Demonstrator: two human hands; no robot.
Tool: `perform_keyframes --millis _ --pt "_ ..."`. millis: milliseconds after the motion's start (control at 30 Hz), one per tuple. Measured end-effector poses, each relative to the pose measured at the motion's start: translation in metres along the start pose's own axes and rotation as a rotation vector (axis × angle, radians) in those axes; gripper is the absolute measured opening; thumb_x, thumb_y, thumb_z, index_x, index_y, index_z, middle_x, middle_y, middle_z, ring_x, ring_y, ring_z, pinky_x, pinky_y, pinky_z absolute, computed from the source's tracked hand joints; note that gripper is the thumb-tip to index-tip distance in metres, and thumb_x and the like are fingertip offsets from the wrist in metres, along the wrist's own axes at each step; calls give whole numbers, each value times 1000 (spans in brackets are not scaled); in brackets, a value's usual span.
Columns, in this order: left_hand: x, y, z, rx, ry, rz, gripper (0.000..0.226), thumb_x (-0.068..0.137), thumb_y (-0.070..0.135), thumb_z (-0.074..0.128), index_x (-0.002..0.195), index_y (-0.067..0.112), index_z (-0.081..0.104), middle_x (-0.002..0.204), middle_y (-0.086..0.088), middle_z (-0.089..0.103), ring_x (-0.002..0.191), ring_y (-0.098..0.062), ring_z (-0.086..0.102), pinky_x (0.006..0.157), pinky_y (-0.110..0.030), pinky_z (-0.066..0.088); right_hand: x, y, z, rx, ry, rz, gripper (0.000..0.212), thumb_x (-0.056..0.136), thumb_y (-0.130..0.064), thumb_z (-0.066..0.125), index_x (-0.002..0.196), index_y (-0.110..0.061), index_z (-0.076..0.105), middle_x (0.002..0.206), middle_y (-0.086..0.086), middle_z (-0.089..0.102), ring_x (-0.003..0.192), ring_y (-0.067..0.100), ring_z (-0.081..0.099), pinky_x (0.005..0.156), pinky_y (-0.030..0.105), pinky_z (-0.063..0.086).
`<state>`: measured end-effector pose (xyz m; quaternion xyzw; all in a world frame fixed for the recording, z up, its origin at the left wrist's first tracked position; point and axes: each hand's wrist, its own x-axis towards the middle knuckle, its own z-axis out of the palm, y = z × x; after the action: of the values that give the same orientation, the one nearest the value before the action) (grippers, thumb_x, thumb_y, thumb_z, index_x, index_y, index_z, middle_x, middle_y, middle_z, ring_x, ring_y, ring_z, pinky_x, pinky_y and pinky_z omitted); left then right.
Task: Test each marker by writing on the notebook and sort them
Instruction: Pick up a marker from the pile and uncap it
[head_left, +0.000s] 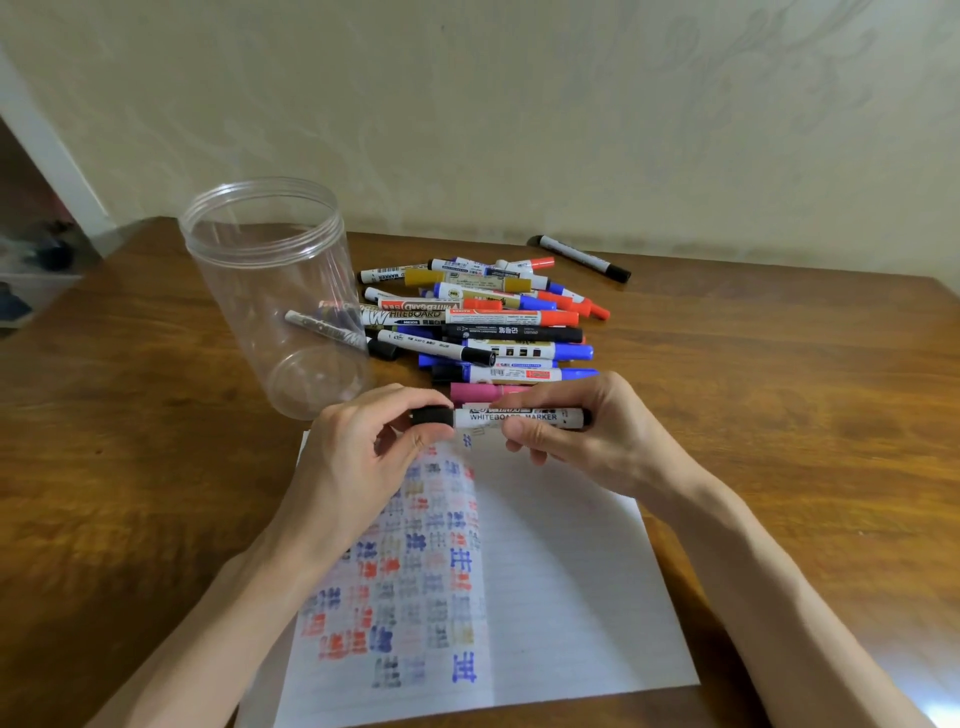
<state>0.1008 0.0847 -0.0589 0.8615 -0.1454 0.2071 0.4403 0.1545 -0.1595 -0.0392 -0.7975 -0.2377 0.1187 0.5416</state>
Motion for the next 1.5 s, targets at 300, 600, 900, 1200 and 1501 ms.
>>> perform_keyframes --millis 300,600,900,1200,1501 --pt "-1 1 0 63 31 41 26 92 23 67 114 13 76 90 22 63 83 -6 66 69 -24 55 -1 7 13 -7 51 -66 18 95 -27 75 111 -20 81 78 -2 75 67 6 63 63 24 53" --pt "-1 1 0 83 47 45 24 91 5 73 114 11 78 92 11 69 83 -4 66 68 -20 56 -4 8 19 -18 71 -112 12 95 -21 74 106 -20 80 75 -14 72 68 1 64 66 13 49" --pt "9 12 3 -4 1 -25 35 87 19 77 122 22 74 106 17 73 97 0 69 81 -24 59 3 -2 -5 -372 86 -72 21 90 -39 80 109 -31 81 94 -21 73 92 0 65 69 18 47" --pt "17 32 9 375 -384 -194 75 75 65 77 138 50 38 114 25 45 102 4 52 80 -22 50 2 13 -43 -417 490 65 27 99 -26 72 126 -29 74 125 -8 68 125 13 58 91 29 53" --pt "20 46 9 557 -648 -280 66 86 56 73 137 50 31 112 24 41 121 -1 50 94 -33 53 -4 47 -67 -666 822 369 20 103 -23 65 121 -27 70 119 3 66 113 28 55 89 40 35"
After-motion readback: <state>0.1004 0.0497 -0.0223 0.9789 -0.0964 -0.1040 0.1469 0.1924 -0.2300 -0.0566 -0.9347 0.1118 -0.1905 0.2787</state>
